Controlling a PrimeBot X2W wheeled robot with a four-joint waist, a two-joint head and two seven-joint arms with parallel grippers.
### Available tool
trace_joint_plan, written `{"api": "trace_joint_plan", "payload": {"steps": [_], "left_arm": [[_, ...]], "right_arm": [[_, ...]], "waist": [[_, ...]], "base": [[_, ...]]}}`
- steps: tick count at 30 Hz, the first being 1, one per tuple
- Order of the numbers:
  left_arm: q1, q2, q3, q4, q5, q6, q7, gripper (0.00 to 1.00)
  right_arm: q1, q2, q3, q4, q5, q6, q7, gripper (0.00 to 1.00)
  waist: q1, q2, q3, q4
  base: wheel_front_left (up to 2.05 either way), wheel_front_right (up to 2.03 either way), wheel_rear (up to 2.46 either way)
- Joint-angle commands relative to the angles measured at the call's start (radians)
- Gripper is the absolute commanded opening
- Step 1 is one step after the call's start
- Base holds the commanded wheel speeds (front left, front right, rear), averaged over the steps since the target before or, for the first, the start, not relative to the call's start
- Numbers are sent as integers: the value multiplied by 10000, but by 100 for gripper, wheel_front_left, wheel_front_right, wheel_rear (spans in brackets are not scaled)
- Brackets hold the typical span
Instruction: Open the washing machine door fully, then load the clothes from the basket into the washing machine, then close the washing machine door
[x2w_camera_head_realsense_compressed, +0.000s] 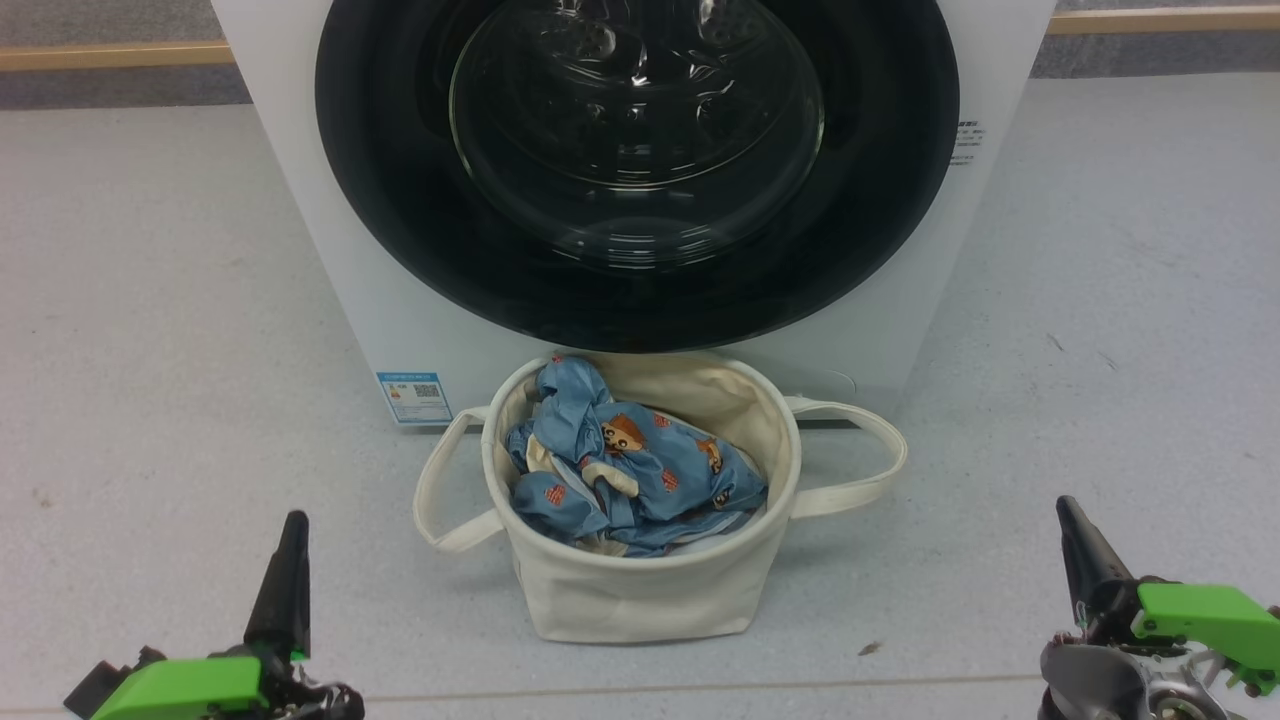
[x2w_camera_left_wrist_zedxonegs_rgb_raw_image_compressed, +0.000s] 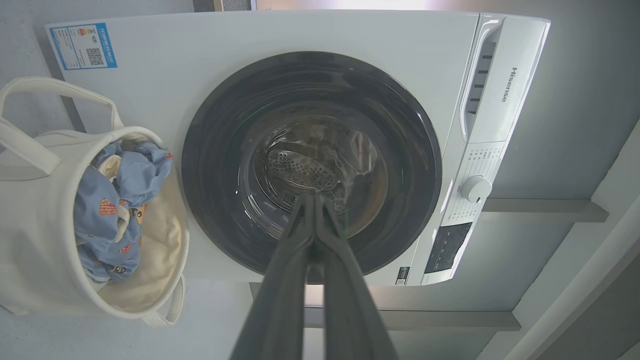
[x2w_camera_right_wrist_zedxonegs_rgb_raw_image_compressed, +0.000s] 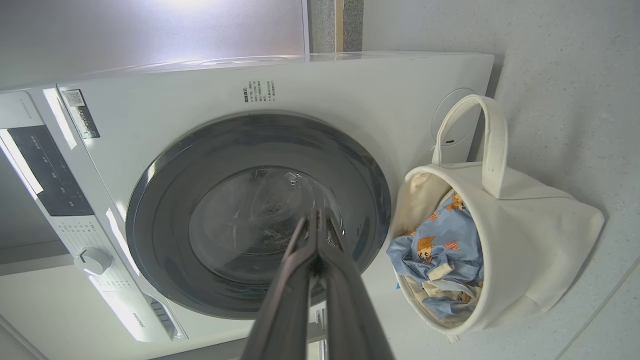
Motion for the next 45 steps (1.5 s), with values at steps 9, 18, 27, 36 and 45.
{"api": "trace_joint_plan", "payload": {"steps": [9, 18, 27, 36, 45], "left_arm": [[-320, 46, 356, -346, 128, 43, 81, 0], [-320, 45, 357, -346, 128, 43, 81, 0], [100, -17, -32, 568, -80, 27, -75, 100], [-112, 21, -135, 607, -73, 69, -249, 100], [-335, 253, -518, 555, 550, 144, -594, 100]], "right_arm": [[-242, 5, 164, -342, -91, 4, 79, 0], [-242, 8, 161, -342, -94, 4, 82, 0], [71, 35, 151, 548, 107, 2, -88, 100], [-127, 39, 332, 553, 313, 2, -321, 100], [-366, -76, 616, 451, -327, 2, -598, 100]], "waist": [[0, 0, 0, 0], [0, 0, 0, 0], [7, 0, 1, 13], [1, 0, -7, 63], [1, 0, 11, 104]], "base": [[0, 0, 0], [0, 0, 0], [0, 0, 0], [0, 0, 0], [0, 0, 0]]}}
